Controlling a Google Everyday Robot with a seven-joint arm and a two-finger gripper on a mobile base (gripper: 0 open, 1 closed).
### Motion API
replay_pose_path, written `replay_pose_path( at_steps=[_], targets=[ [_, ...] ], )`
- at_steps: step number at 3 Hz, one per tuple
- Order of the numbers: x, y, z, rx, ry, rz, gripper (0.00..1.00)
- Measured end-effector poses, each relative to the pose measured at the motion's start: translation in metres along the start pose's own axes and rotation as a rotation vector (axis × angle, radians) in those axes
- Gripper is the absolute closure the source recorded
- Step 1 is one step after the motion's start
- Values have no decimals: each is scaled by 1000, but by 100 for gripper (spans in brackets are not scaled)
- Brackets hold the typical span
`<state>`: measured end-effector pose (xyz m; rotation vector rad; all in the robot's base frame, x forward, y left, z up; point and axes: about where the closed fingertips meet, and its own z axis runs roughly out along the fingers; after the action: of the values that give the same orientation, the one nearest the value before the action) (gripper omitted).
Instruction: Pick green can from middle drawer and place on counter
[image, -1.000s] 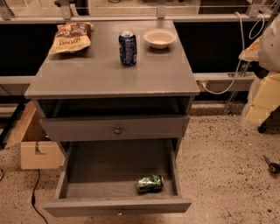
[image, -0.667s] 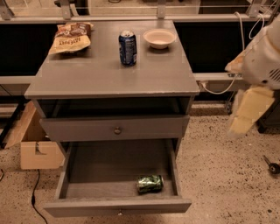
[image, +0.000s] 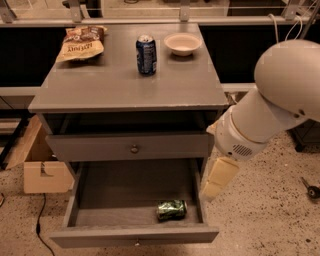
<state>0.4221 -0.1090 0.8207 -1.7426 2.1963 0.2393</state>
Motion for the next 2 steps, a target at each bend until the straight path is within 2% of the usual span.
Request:
replay_pose_path(
  at_steps=[1, 2],
  targets=[
    [0, 0, -1, 0, 0, 0, 0],
    [7, -2, 23, -13, 21, 18, 0]
  ],
)
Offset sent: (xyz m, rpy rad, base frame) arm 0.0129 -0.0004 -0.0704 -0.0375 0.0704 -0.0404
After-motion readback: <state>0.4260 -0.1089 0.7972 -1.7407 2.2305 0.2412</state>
